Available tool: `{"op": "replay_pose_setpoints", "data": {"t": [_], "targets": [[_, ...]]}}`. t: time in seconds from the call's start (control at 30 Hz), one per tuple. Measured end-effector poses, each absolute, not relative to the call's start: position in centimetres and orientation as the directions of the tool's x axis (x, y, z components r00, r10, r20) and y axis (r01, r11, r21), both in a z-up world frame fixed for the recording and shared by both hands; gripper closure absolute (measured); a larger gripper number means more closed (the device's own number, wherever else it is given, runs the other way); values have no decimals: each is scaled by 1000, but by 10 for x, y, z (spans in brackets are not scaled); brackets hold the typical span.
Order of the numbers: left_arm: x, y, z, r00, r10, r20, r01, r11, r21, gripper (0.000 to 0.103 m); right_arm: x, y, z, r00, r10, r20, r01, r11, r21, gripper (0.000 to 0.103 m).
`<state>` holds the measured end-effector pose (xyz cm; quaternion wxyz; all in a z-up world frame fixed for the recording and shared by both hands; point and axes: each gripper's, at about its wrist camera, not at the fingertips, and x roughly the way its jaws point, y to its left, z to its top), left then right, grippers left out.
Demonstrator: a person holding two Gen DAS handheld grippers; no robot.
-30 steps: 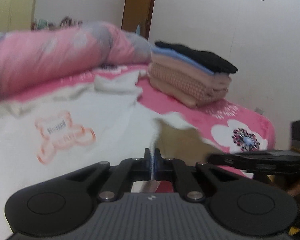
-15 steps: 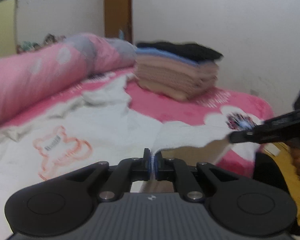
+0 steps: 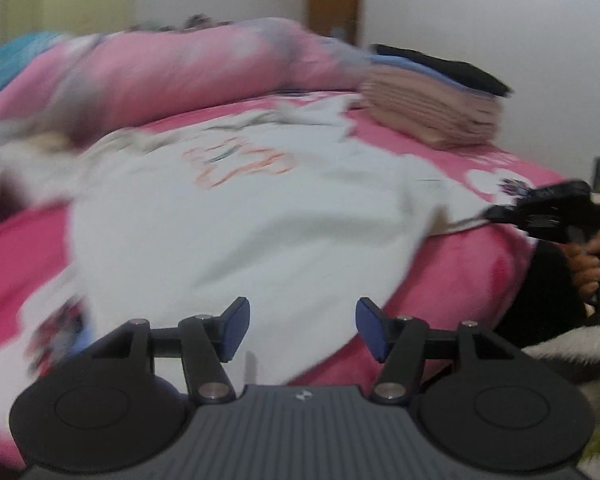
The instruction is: Fold clothes
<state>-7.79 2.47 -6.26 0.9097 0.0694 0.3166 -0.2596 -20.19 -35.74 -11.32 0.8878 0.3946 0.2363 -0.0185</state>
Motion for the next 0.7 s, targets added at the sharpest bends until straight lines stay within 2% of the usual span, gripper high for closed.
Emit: {"op": "replay_pose_setpoints", "data": {"t": [0.13, 0.23, 0.27, 0.33, 0.37, 0.43, 0.47, 0.5, 0.57, 0.63, 0.7], "targets": [[-84, 48, -66, 708, -393, -586, 440, 895, -68, 43, -205, -347, -106, 878, 108, -466, 212, 785, 582, 99], [-84, 54, -70, 726, -365, -582, 417, 908, -50, 49, -204, -343, -99, 878, 79, -472, 215, 815, 538, 99], [-84, 55, -71, 733, -353, -581, 410, 911, -36, 57, -204, -342, -98, 879, 70, -472, 215, 824, 524, 99], [-84, 56, -73, 746, -329, -580, 398, 917, -9, 59, -202, -335, -92, 879, 40, -476, 216, 856, 470, 99], [-84, 57, -74, 752, -317, -578, 392, 920, 5, 58, -201, -332, -89, 879, 24, -476, 214, 873, 439, 99], [-91, 55, -75, 767, -318, -558, 421, 905, 63, 48, -201, -321, -84, 881, -10, -472, 196, 917, 347, 98], [-96, 54, -76, 777, -309, -549, 430, 897, 103, 40, -201, -314, -81, 883, -32, -468, 184, 942, 282, 95], [-101, 53, -78, 788, -297, -539, 435, 889, 146, 37, -200, -306, -79, 884, -54, -464, 169, 963, 209, 92], [-107, 52, -83, 802, -269, -533, 435, 875, 212, 34, -198, -289, -77, 887, -91, -452, 130, 990, 58, 76], [-106, 56, -88, 804, -235, -546, 406, 887, 218, 34, -194, -275, -77, 886, -104, -453, 84, 994, -63, 68], [-101, 64, -91, 798, -223, -560, 369, 915, 161, 37, -187, -268, -78, 877, -116, -466, 64, 990, -126, 67]]}}
